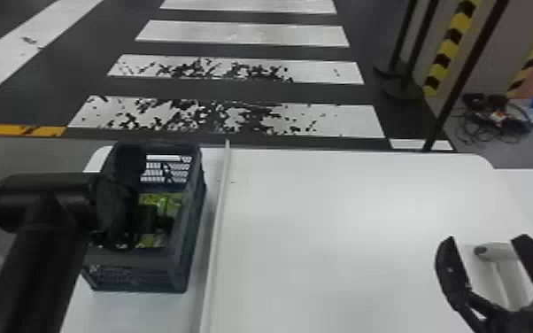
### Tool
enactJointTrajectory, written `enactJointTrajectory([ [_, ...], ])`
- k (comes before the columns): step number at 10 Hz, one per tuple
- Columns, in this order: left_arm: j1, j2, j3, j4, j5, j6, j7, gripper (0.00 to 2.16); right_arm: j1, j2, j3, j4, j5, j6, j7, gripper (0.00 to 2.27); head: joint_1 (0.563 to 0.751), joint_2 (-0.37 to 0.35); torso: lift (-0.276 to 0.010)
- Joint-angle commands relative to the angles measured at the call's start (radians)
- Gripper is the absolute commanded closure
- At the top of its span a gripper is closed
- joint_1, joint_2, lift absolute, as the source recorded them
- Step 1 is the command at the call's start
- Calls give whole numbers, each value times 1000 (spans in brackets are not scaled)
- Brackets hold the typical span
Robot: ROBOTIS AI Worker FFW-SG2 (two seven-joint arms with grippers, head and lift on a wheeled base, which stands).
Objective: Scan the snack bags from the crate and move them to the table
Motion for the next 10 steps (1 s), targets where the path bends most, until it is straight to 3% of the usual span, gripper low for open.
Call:
enactJointTrajectory([
  [1, 8, -5, -4, 1, -9, -24, 9, 1727, 5, -1, -1, 0, 0, -13, 0, 80, 695, -14, -95],
  [10, 141, -3, 13, -272, -6, 3, 63, 1740, 42, 5, -5, -4, 0, -90, 0, 73, 695, -12, -95],
])
